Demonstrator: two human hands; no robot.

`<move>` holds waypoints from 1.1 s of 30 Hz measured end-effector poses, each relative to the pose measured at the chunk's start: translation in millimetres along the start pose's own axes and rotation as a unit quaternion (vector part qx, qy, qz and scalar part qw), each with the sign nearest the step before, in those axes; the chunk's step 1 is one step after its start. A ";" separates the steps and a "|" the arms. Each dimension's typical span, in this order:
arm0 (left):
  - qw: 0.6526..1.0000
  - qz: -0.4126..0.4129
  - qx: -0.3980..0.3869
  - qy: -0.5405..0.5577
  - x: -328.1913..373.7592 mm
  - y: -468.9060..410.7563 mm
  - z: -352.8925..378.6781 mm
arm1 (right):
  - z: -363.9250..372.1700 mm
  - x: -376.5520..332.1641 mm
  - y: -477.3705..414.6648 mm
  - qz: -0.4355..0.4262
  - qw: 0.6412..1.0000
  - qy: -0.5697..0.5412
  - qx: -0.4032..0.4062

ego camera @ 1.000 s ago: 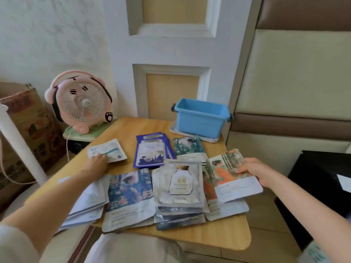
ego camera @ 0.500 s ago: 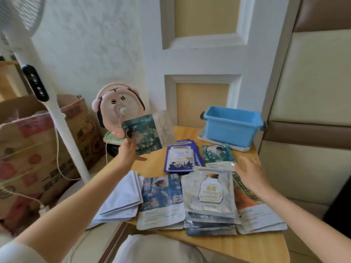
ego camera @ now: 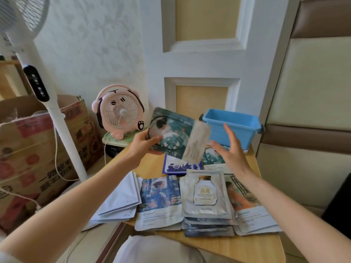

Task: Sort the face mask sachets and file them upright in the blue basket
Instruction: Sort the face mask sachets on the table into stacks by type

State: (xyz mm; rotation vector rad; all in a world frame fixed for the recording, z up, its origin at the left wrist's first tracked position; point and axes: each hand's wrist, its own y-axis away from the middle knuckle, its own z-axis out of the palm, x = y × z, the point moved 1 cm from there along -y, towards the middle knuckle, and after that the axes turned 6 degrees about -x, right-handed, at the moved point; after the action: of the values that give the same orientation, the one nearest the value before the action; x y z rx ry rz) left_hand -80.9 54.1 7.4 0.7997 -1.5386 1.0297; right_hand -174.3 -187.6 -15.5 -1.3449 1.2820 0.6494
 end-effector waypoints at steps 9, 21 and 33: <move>0.994 0.019 0.018 -0.105 5.1 -6.2 3.0 | -17.3 5.0 -34.8 0.083 0.995 -0.037 -0.033; 0.675 -0.206 -0.293 -0.645 -78.4 46.1 -32.8 | -43.0 74.5 -62.6 0.246 0.959 -0.088 0.109; 0.868 -0.140 -0.157 -0.450 -84.2 57.4 -75.9 | -34.1 114.0 -62.9 0.182 0.905 0.383 -0.032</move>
State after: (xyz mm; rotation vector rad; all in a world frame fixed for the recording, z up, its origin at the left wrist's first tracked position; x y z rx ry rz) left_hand -84.6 144.3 -81.9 1.3162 -2.1952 0.1281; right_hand -96.4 -267.6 -90.7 -1.4878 2.2005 0.4086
